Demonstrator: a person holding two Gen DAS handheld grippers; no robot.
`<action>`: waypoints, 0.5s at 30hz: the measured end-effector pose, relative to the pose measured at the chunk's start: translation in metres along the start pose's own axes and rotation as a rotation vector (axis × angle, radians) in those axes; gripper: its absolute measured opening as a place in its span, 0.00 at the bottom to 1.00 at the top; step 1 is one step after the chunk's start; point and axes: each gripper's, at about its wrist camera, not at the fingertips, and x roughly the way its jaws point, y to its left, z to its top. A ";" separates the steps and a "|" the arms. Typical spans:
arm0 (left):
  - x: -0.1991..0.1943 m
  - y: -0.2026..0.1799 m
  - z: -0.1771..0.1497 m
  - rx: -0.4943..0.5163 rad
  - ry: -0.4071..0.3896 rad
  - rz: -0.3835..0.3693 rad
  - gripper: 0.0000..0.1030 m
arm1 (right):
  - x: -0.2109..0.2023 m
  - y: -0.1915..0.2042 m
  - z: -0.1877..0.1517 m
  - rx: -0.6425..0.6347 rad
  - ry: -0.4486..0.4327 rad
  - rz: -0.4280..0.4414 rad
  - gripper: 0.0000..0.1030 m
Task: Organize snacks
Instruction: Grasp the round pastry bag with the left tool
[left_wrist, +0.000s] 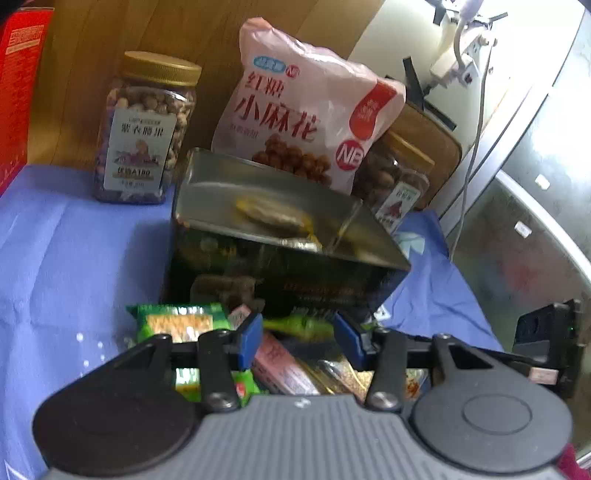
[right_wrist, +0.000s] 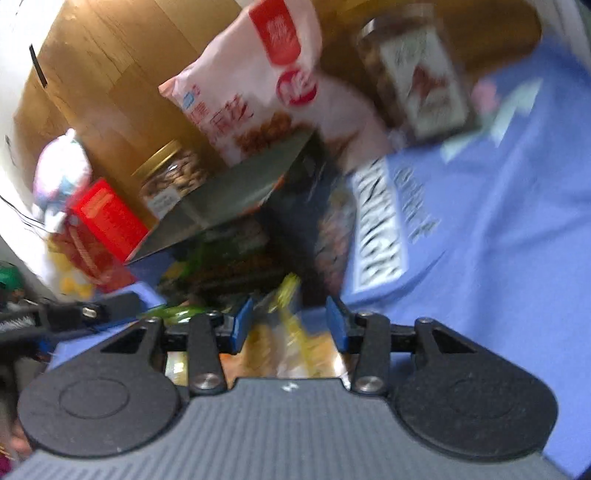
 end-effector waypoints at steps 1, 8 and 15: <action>0.000 -0.001 -0.003 0.003 0.002 -0.005 0.42 | -0.002 0.007 -0.005 -0.024 0.004 0.000 0.40; -0.018 0.006 -0.021 -0.035 0.002 -0.060 0.42 | -0.028 0.055 -0.054 -0.193 0.062 0.095 0.41; -0.047 0.001 -0.049 -0.012 0.011 -0.151 0.43 | -0.071 0.054 -0.075 -0.220 -0.070 0.038 0.45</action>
